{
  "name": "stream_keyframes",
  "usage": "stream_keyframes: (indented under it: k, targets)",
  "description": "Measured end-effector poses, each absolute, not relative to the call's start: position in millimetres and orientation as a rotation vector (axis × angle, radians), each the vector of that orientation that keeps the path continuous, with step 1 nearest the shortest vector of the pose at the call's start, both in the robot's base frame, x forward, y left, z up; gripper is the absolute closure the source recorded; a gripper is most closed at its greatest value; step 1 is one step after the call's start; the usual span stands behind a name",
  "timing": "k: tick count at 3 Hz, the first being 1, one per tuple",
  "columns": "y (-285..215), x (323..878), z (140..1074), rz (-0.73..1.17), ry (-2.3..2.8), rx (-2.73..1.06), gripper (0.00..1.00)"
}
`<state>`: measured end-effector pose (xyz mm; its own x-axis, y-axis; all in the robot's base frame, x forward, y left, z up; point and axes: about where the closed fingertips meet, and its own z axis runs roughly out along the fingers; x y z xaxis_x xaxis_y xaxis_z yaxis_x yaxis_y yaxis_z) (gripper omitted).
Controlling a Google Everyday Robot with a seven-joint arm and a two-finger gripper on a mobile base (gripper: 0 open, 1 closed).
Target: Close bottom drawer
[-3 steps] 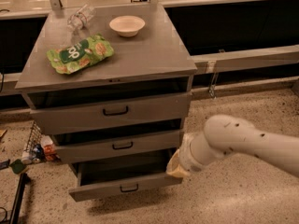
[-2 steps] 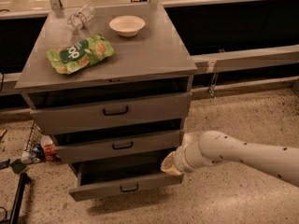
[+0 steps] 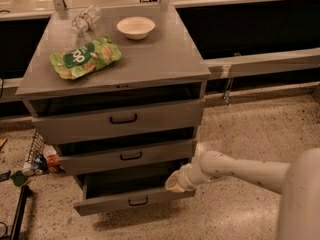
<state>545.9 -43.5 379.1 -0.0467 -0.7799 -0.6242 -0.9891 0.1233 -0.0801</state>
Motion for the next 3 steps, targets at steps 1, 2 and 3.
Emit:
stream_keyframes:
  k: [1,2,3]
  targets:
    - [-26,511,306,0.678,1.951,-1.813,1.00]
    - [-26,511,302,0.674,1.952,-1.802,1.00]
    - [-30,517,265,0.630,1.972,-1.682,1.00]
